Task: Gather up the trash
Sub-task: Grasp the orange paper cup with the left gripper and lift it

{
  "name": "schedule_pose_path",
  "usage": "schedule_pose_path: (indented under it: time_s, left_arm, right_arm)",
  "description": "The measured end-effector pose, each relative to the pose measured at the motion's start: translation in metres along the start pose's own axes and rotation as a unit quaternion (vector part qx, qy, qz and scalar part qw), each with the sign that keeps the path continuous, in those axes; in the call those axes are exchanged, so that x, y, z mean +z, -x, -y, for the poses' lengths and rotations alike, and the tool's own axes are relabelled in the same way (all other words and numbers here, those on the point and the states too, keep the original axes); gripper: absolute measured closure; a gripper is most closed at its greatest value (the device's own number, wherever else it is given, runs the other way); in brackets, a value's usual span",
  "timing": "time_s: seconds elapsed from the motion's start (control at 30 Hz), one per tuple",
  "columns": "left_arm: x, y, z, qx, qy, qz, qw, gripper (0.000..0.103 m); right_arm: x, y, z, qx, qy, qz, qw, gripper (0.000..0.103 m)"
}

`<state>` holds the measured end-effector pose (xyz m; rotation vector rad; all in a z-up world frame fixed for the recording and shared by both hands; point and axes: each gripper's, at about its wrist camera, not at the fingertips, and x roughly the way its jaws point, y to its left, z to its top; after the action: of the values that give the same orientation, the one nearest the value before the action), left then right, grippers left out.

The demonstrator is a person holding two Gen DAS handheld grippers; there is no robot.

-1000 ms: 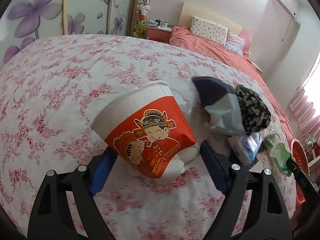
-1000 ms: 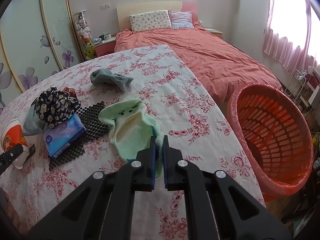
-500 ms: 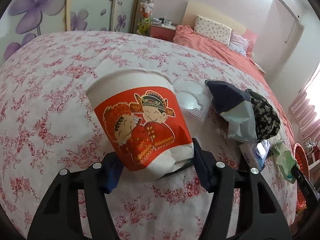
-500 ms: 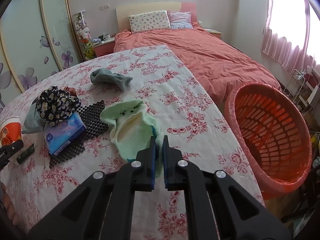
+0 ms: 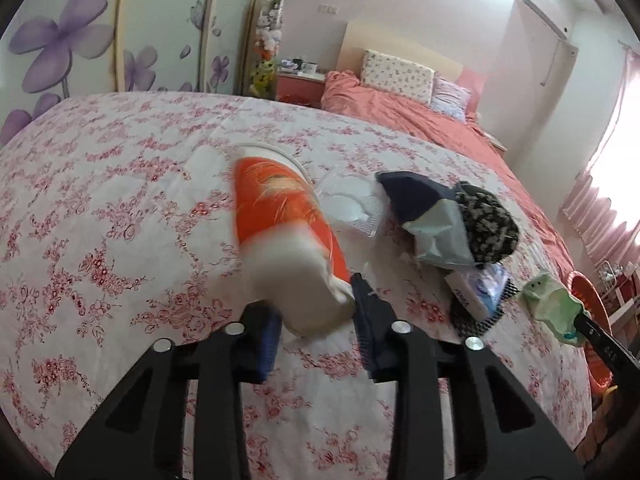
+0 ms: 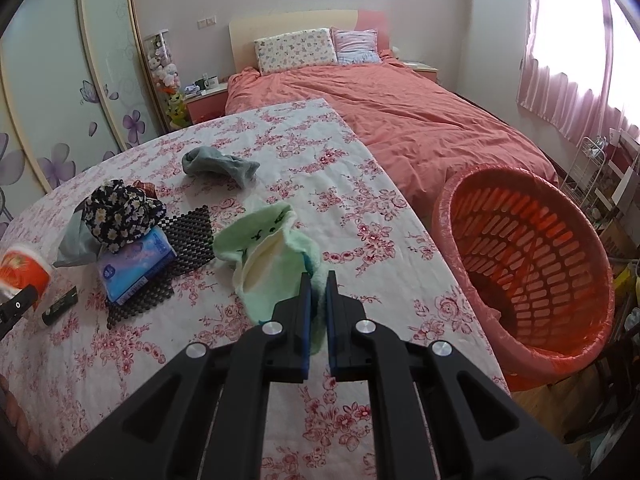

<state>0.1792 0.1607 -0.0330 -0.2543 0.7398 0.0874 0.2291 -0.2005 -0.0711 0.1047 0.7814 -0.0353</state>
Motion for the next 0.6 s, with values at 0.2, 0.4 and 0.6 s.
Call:
schedule_pose_path:
  time_s: [0.2,0.4,0.6]
  left_arm:
    - [-0.006,-0.008,-0.007,-0.009,0.022,-0.019,0.9995,0.068]
    - [-0.004,-0.008,-0.016,-0.001,0.038,-0.02,0.9991,0.052]
    - [-0.001,-0.008,-0.023,-0.005,0.046,-0.017,0.9988,0.042]
  right_arm:
    - [-0.004,0.001,0.004,-0.004,-0.002,-0.004,1.0,0.096]
    - [-0.006,-0.002,0.004,-0.005,-0.001,-0.007,1.0,0.096]
    - [-0.007,-0.003,0.003,-0.006,-0.001,-0.01,1.0,0.096]
